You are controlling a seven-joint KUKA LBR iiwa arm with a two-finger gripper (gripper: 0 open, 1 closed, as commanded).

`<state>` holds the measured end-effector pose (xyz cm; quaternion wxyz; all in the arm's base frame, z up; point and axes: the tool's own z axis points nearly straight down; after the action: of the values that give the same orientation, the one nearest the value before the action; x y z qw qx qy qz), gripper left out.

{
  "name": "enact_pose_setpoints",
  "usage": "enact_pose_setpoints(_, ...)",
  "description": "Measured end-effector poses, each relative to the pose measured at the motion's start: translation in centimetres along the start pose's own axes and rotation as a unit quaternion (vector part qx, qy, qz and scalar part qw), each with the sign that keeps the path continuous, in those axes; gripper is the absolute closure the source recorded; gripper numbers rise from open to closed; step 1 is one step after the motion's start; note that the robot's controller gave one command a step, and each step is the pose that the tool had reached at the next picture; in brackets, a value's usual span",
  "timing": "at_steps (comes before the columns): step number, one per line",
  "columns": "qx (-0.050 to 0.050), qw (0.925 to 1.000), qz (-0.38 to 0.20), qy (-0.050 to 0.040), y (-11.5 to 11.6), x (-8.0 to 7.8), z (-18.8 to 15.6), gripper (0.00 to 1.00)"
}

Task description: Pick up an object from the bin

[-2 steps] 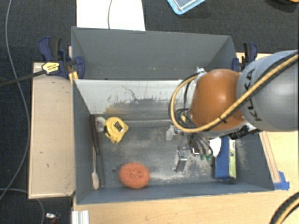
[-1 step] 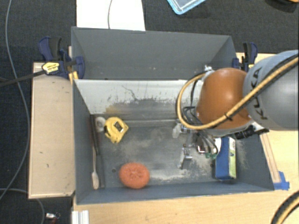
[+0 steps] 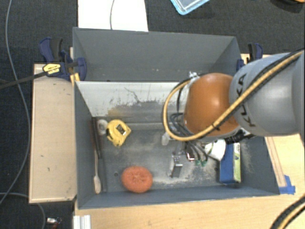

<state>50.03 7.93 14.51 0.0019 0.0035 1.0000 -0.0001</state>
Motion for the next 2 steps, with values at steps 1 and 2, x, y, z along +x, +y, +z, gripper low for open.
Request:
enact_pose_setpoints(1, 0.000, 0.9910, -0.134, -0.0032, 4.5, 1.1, 5.0, 0.00)
enact_pose_setpoints(2, -0.001, 0.9970, -0.077, -0.0008, 1.0, 0.1, 0.2, 0.00)
